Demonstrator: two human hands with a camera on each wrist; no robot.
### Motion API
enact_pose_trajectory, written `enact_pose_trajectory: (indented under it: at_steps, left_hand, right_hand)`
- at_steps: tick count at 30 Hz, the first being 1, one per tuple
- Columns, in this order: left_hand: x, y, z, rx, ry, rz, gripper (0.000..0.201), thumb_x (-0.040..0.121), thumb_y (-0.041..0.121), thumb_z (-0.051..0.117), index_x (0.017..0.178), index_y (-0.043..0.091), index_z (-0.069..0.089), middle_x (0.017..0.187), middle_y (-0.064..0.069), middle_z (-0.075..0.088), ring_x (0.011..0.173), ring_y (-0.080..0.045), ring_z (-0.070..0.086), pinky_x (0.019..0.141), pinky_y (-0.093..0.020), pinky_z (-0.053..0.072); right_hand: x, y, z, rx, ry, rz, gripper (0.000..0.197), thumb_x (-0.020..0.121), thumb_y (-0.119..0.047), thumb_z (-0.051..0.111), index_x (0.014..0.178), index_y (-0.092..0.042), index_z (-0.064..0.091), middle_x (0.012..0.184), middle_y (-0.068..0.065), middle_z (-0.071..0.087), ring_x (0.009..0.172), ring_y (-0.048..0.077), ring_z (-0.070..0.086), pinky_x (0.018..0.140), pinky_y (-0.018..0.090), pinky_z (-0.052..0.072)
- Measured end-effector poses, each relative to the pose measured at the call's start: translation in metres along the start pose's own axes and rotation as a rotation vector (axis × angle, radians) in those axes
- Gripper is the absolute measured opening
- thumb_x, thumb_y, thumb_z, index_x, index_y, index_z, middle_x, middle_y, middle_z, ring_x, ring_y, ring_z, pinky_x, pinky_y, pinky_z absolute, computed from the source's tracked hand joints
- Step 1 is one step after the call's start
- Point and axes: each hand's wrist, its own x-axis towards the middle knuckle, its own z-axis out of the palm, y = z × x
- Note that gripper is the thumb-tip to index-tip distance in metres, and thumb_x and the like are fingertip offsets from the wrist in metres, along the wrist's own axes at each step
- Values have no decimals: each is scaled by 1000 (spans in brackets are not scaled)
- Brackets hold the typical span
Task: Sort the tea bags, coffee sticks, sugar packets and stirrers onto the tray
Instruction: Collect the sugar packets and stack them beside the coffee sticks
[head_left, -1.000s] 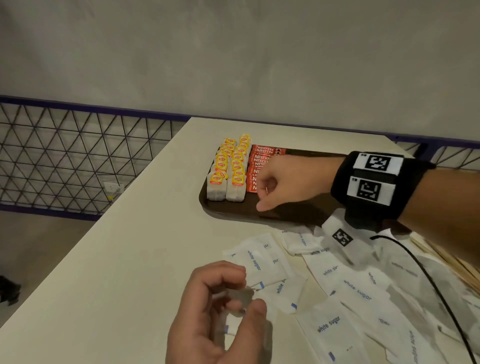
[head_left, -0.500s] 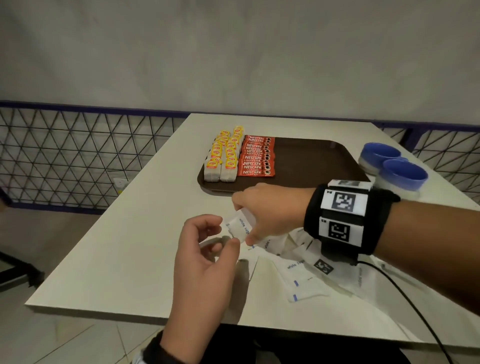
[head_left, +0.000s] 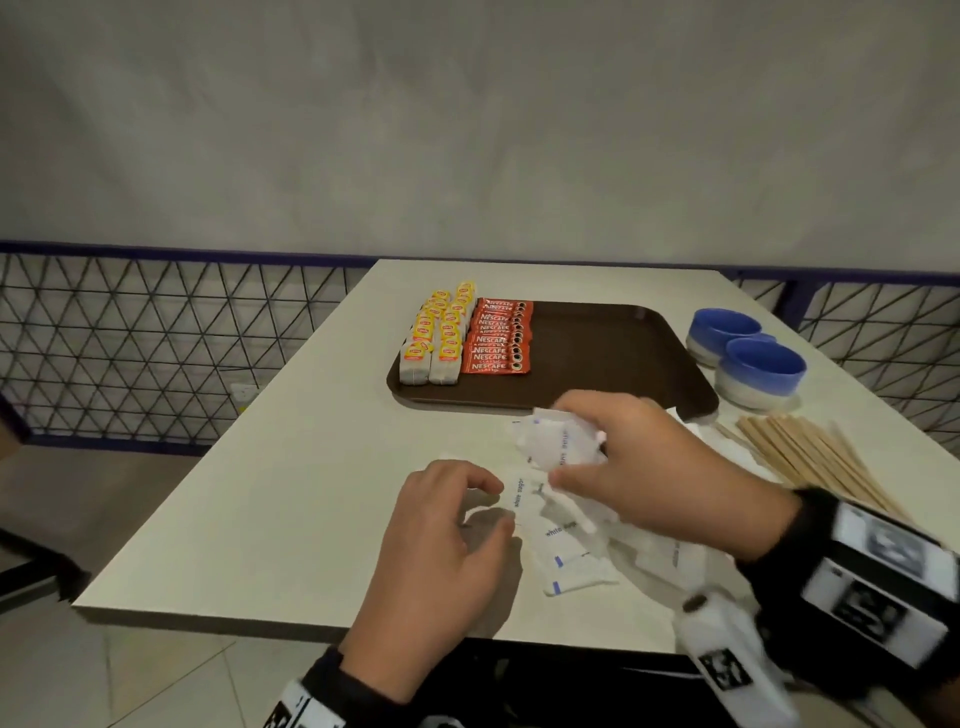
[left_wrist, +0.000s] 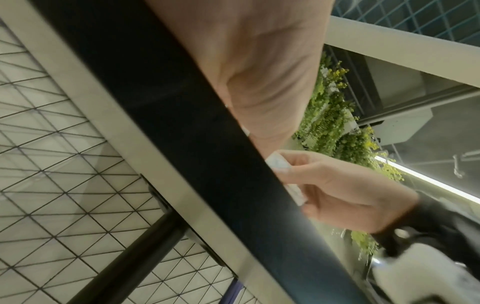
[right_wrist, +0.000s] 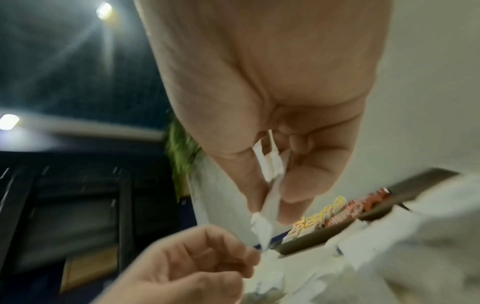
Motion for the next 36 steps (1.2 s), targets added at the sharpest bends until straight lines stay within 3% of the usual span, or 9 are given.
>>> enact_pose_trajectory:
  at_steps: [5,11,14,18,23,26,28,31,36]
  left_hand:
    - [-5,10,-1,48,55,120,20,89,22,73,99,33,59,104,21,58,108,-10,56,87,-23,44]
    - [0,25,-2,-193,-125,99,33,87,49,66,117,37,56,112,15,64,82,-17,64,66,-20,48]
    - [6,28,5,-183,-185,59,44,87,46,72,126,43,53,109,15,64,77,-16,63,63,-24,51]
    - [8,24,11,-277,-217,-2,29,92,23,71,117,34,64,97,8,74,83,-15,70,71,-32,56]
    - [12,9,12,-288,14,-138,19,92,19,71,101,35,69,93,11,75,84,-12,71,74,-37,59]
    - [14,7,11,-350,151,-185,14,93,17,70,98,30,69,84,9,75,66,-9,66,63,-28,54]
    - [14,7,9,-380,205,-213,12,93,16,70,98,27,69,78,4,73,55,-11,60,54,-25,52]
    - [14,6,7,-401,223,-236,10,93,16,70,96,25,69,72,-5,70,51,-17,59,54,-31,52]
    - [13,8,8,-432,238,-258,10,92,15,71,94,25,68,68,-6,70,56,-24,65,58,-30,55]
  right_hand:
    - [-63,15,18,512,40,179,29,88,-18,79,105,-38,67,91,-7,76,46,11,63,46,34,55]
    - [-67,19,57,730,163,129,47,86,-4,77,100,-48,67,94,-3,76,74,12,73,57,37,60]
    - [-59,19,63,655,185,61,46,87,-7,75,106,-48,66,97,-14,76,92,6,74,77,29,61]
    - [-48,25,68,488,201,2,39,87,-21,75,114,-46,63,97,-22,72,95,0,69,78,21,56]
    - [-42,39,47,184,263,17,54,82,-67,65,130,-44,54,118,-26,54,107,-3,52,83,12,41]
    - [-35,55,20,-266,153,320,85,81,-85,41,152,-43,25,158,-11,33,147,18,27,118,42,33]
    - [-32,58,16,-372,-48,446,93,80,-90,29,158,-43,9,170,-2,12,155,31,12,124,53,21]
    - [-37,52,26,-370,-205,388,93,85,-88,23,160,-40,-4,171,-1,-12,157,32,-8,127,51,6]
    - [-38,37,31,-278,-304,185,86,92,-80,30,161,-40,-4,169,-7,-19,155,21,-21,127,45,-1]
